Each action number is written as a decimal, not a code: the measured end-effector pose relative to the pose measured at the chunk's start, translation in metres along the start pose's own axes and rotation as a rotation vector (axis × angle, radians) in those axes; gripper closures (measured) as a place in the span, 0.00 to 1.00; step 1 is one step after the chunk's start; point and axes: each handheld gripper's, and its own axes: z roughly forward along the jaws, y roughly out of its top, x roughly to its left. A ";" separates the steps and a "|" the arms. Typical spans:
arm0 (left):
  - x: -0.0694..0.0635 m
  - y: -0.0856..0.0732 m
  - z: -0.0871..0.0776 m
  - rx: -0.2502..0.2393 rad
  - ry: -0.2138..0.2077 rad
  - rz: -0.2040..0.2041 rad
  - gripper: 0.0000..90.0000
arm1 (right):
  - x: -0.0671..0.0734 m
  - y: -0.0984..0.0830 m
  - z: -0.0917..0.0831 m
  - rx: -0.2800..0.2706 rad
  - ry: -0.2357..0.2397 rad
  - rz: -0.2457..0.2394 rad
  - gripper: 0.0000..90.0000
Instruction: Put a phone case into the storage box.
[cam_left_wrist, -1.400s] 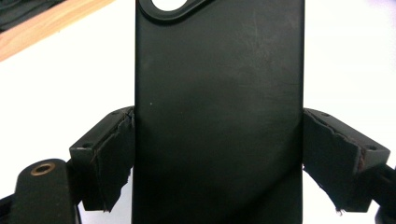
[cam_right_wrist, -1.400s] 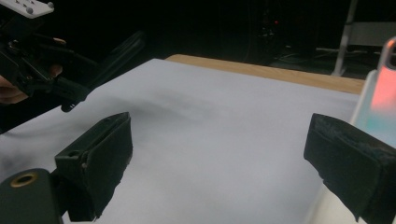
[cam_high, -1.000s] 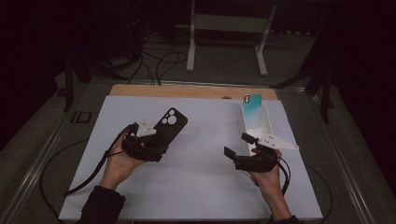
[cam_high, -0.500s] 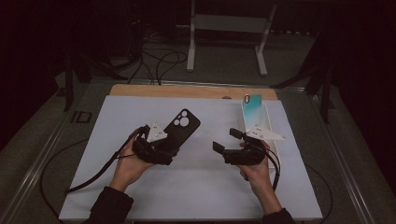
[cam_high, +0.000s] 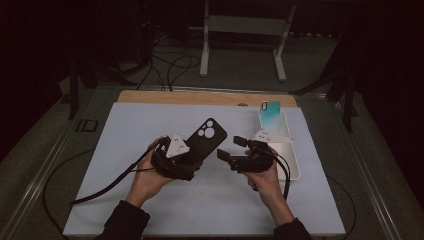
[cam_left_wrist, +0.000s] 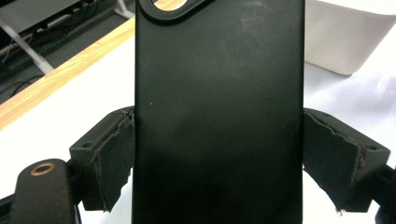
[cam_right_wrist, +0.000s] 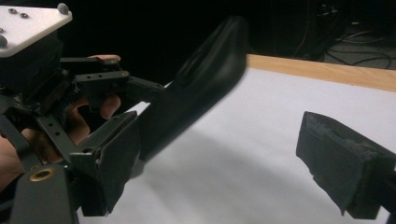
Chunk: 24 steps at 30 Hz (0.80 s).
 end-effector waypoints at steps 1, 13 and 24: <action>-0.002 0.001 0.001 -0.002 -0.003 0.008 0.17 | 0.001 0.000 0.001 0.005 0.003 0.004 0.18; -0.012 0.003 0.006 -0.025 -0.035 0.021 0.17 | 0.006 0.000 0.016 0.066 0.093 0.051 0.59; -0.015 0.001 0.010 -0.020 -0.044 0.026 0.17 | 0.007 -0.002 0.029 0.091 0.144 0.134 0.83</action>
